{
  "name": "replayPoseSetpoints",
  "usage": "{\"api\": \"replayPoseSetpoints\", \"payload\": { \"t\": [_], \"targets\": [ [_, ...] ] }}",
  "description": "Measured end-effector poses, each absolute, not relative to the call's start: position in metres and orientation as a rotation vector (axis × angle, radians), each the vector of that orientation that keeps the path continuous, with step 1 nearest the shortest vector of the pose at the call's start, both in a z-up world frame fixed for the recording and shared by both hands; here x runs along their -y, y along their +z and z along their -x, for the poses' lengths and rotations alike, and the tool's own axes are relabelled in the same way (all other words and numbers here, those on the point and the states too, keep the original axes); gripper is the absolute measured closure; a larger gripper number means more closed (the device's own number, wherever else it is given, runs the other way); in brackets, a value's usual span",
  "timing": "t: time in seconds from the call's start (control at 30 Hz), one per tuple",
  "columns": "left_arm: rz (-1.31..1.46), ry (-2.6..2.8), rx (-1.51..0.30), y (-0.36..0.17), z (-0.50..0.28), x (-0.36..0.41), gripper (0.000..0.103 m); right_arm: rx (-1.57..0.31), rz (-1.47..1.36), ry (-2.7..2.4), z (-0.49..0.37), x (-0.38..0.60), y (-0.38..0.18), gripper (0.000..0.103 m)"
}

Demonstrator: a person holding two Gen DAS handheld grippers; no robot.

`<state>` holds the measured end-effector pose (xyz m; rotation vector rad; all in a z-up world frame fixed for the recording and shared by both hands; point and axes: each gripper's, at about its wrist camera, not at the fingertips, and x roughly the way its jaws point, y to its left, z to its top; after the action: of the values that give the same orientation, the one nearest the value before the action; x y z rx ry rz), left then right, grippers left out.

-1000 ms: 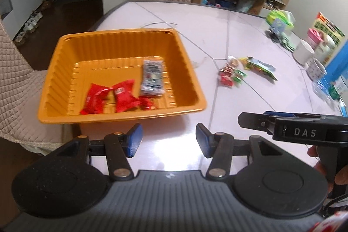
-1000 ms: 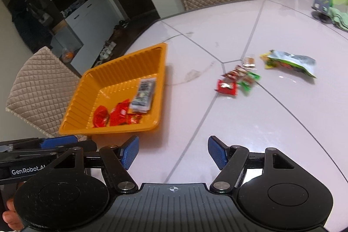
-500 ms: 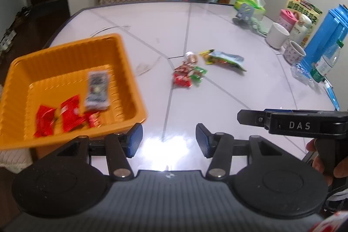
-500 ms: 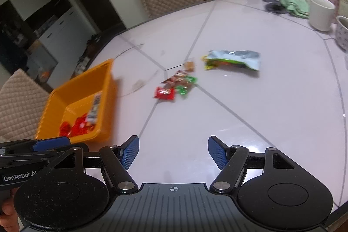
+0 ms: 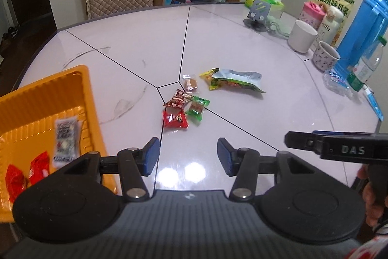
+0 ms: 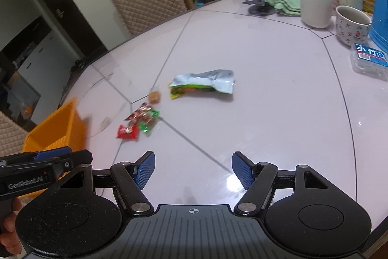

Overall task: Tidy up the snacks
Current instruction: 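Move both open tools back toward the snack pile on the table, then grasp the red candy with the left tool while the right tool grasps the silver-green bag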

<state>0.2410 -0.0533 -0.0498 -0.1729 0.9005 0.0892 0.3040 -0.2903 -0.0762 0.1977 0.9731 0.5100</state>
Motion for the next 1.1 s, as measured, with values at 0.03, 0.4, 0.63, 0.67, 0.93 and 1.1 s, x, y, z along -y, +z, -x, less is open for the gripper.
{"api": "replayPoseSetpoints", "payload": {
  "t": [0.03,0.4,0.63,0.67,0.93,1.1],
  "targets": [
    [0.173,0.090,-0.907,-0.053,-0.247,0.054,0.057,-0.973,-0.202,0.505,-0.307,0.292,-0.078,0.033],
    [0.184,0.132,-0.975,-0.086,-0.298,0.046,0.062,-0.993,-0.223,0.467,-0.336,0.297,-0.094,0.033],
    [0.188,0.170,-1.024,-0.108,-0.321,0.039,0.070,-1.001,-0.227,0.460,-0.348,0.296,-0.100,0.033],
    [0.186,0.172,-1.028,-0.110,-0.324,0.038,0.070,-1.004,-0.229,0.459,-0.350,0.296,-0.101,0.033],
    [0.186,0.188,-1.051,-0.121,-0.336,0.033,0.070,-1.016,-0.235,0.444,-0.363,0.297,-0.108,0.033],
    [0.166,0.200,-1.048,-0.124,-0.335,0.032,0.078,-1.019,-0.229,0.442,-0.368,0.296,-0.111,0.033]
  ]
}}
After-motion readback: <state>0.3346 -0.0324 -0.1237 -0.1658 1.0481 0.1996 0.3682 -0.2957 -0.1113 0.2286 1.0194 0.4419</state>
